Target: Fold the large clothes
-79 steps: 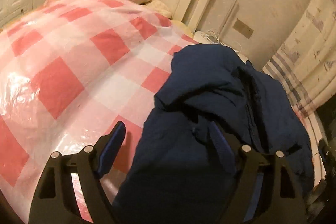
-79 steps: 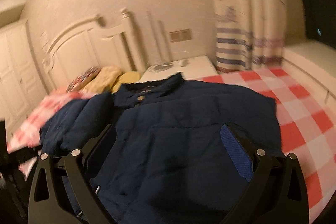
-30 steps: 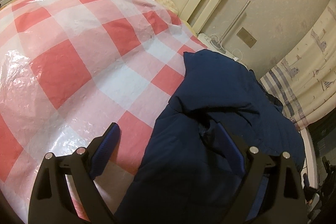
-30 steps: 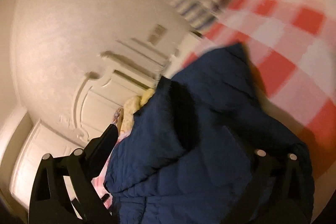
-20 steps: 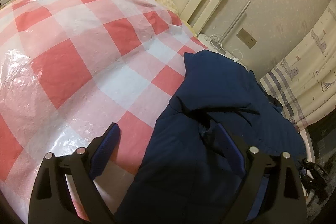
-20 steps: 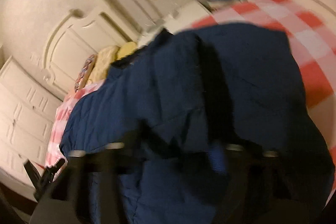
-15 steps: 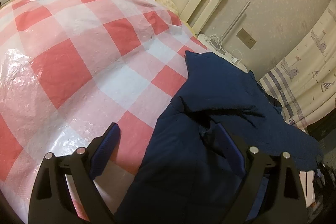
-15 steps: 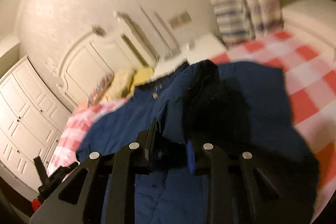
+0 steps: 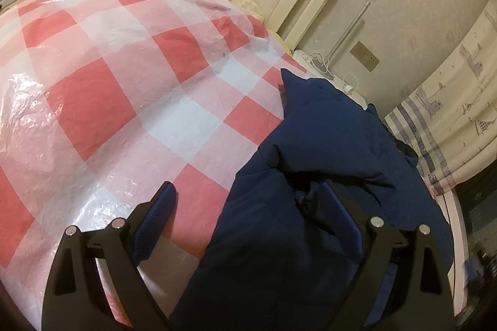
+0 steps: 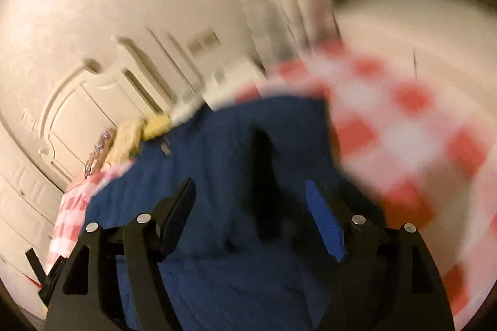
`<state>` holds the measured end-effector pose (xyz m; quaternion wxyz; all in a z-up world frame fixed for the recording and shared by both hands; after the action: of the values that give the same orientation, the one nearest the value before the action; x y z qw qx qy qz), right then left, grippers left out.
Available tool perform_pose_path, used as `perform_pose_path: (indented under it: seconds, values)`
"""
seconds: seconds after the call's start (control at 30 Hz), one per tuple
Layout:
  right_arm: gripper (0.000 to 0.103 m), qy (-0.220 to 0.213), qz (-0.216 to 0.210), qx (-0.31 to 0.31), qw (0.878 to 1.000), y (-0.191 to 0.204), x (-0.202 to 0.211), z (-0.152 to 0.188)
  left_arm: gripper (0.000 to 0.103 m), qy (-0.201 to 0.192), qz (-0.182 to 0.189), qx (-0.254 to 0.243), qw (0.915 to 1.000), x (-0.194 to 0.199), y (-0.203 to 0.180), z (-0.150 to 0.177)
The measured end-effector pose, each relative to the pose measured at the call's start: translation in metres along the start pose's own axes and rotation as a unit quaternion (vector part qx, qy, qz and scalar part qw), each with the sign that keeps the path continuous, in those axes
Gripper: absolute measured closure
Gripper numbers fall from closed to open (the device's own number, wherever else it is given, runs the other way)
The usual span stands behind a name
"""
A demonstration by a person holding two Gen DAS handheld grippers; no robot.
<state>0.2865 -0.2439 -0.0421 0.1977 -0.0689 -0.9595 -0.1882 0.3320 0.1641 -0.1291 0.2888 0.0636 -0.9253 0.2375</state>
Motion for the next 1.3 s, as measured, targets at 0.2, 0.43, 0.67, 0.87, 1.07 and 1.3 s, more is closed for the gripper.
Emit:
perform_pose_path:
  seconds: [0.2,0.43,0.67,0.87,1.07,1.3]
  values:
    - [0.03,0.056,-0.005,0.169,0.984,0.062,-0.053,0.028,0.011,-0.002,0.0,0.007,1.0,0.001,0.004,-0.001]
    - [0.028,0.119,0.004,0.195,0.974,0.043,-0.089,0.069,0.011,-0.043,0.009,-0.023,0.9988,0.03,-0.02,-0.018]
    - [0.027,0.118,0.002,0.197,0.973,0.045,-0.084,0.07,0.002,-0.035,0.056,-0.187,0.9801,0.018,-0.13,-0.018]
    - [0.025,0.117,-0.002,0.197,0.973,0.048,-0.079,0.073,0.003,0.045,-0.03,-0.317,0.9471,-0.041,-0.147,0.042]
    - [0.023,0.118,-0.007,0.195,0.974,0.047,-0.08,0.073,0.003,-0.026,0.01,-0.304,0.9522,-0.016,-0.201,-0.005]
    - [0.023,0.117,-0.014,0.19,0.975,0.046,-0.078,0.071,0.002,0.1,-0.028,-0.321,0.9414,-0.13,-0.221,0.013]
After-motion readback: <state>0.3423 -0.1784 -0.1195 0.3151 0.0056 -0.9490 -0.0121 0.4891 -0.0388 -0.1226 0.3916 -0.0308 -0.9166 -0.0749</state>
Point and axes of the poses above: each gripper's, at about its wrist camera, not at the fingertips, and x roughly against the way its jaws point, y to its left, z to its underside, the point moved 4 cm from there along -x, roughly the way its jaws point, and after that the axes turned 11 degrees about -y, right-handed, at the moved point
